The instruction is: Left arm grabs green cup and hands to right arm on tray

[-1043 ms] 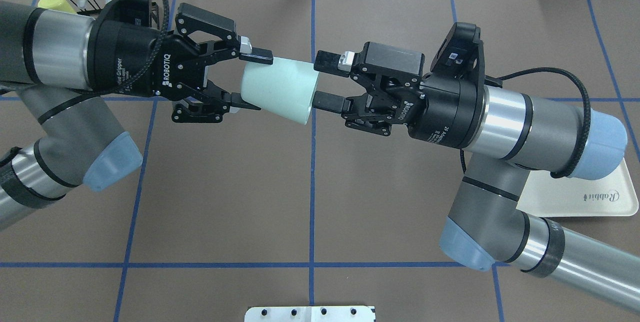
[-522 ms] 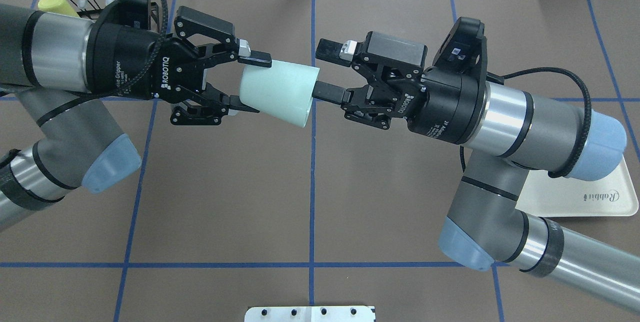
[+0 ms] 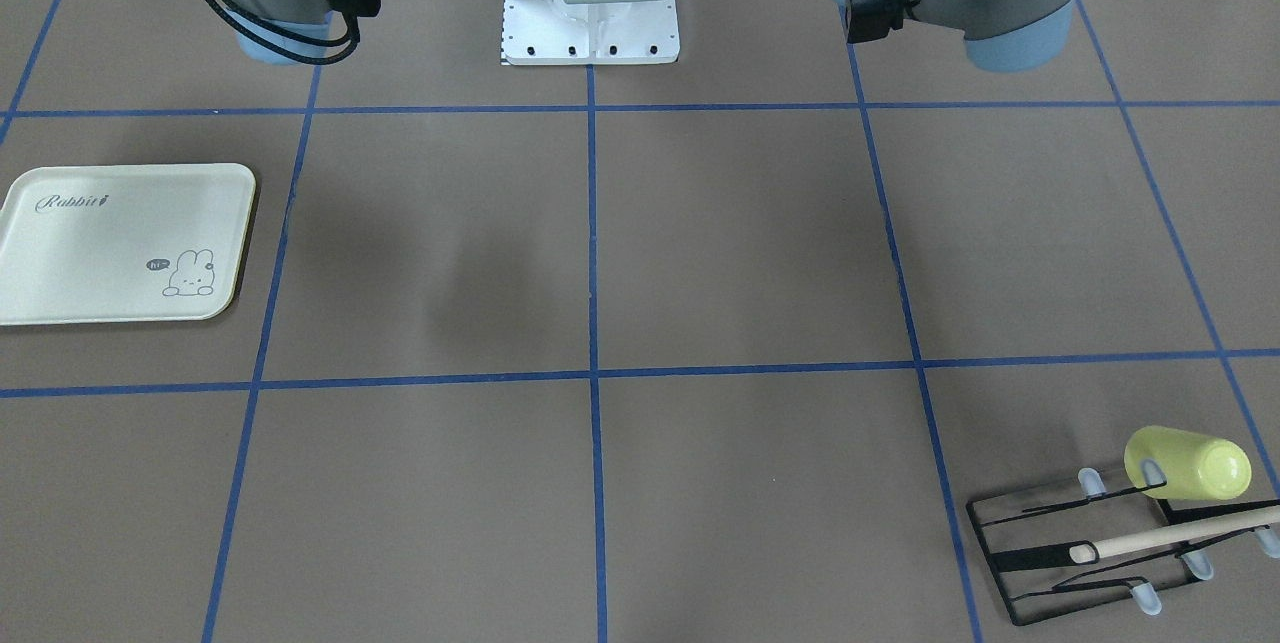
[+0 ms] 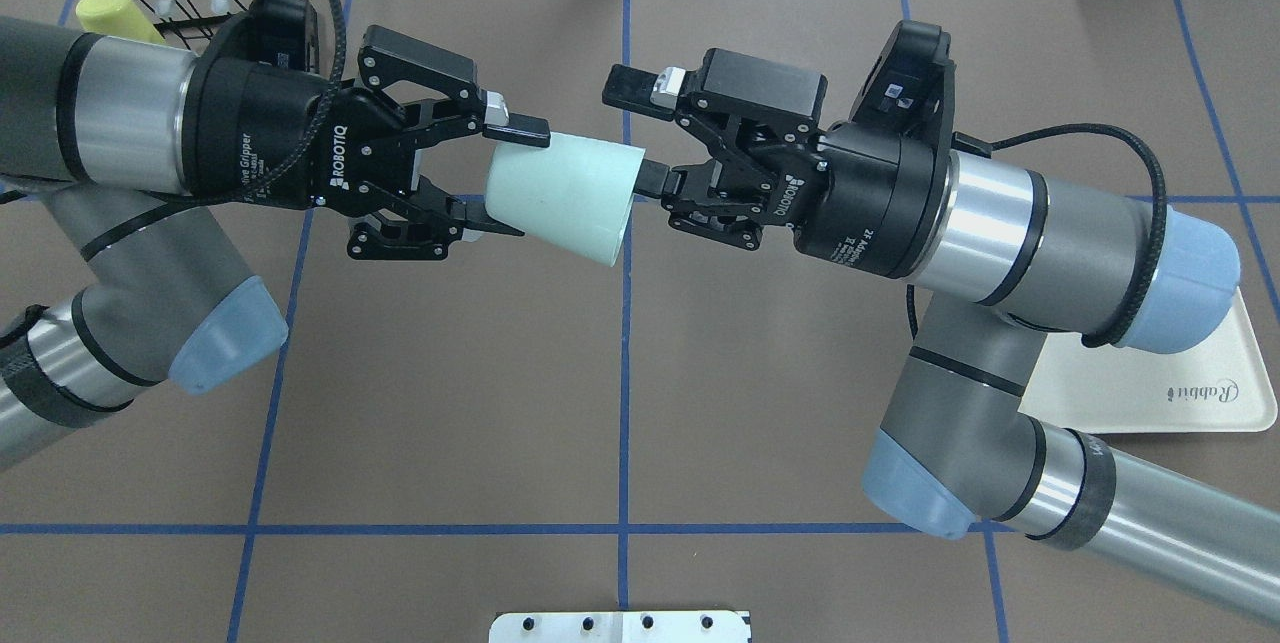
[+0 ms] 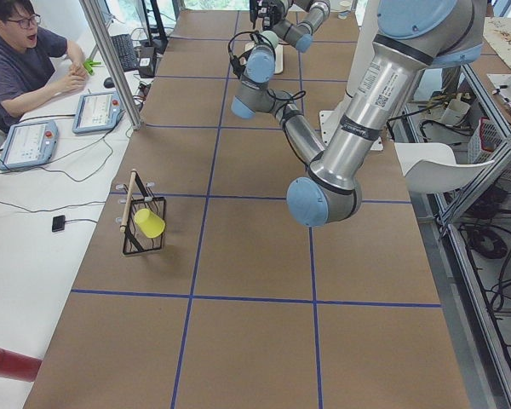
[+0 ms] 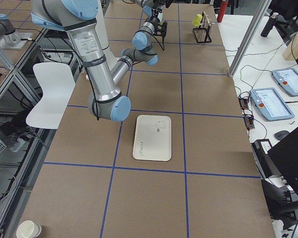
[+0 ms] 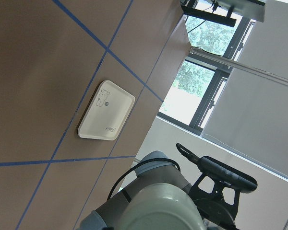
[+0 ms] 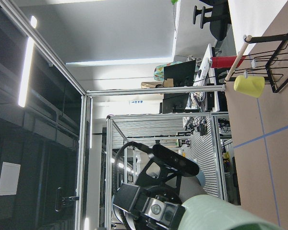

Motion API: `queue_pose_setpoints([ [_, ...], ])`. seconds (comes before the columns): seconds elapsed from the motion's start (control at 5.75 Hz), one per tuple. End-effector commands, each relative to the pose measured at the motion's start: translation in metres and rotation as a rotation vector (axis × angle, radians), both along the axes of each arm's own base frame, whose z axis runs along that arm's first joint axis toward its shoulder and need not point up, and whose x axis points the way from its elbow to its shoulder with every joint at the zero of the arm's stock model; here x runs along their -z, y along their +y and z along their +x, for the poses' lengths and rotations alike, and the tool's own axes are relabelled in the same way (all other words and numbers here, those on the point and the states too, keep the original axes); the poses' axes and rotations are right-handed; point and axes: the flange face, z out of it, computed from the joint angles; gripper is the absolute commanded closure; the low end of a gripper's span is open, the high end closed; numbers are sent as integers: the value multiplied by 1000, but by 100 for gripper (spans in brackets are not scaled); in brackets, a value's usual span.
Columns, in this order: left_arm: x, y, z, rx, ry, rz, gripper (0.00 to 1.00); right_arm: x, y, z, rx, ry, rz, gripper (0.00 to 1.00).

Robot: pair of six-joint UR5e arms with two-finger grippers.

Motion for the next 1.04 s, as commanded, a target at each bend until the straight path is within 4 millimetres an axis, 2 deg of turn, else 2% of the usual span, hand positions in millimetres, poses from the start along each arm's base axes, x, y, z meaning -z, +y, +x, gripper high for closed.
queue_pose_setpoints([
  [0.0,0,2,1,-3,1,2,100,5,-1,-3,-3,21,0,18],
  [0.7,3,5,-3,-5,9,7,100,0,-1,-5,0,33,1,18],
  [0.87,2,5,-3,-5,8,6,100,1,0,-4,1,33,3,23],
])
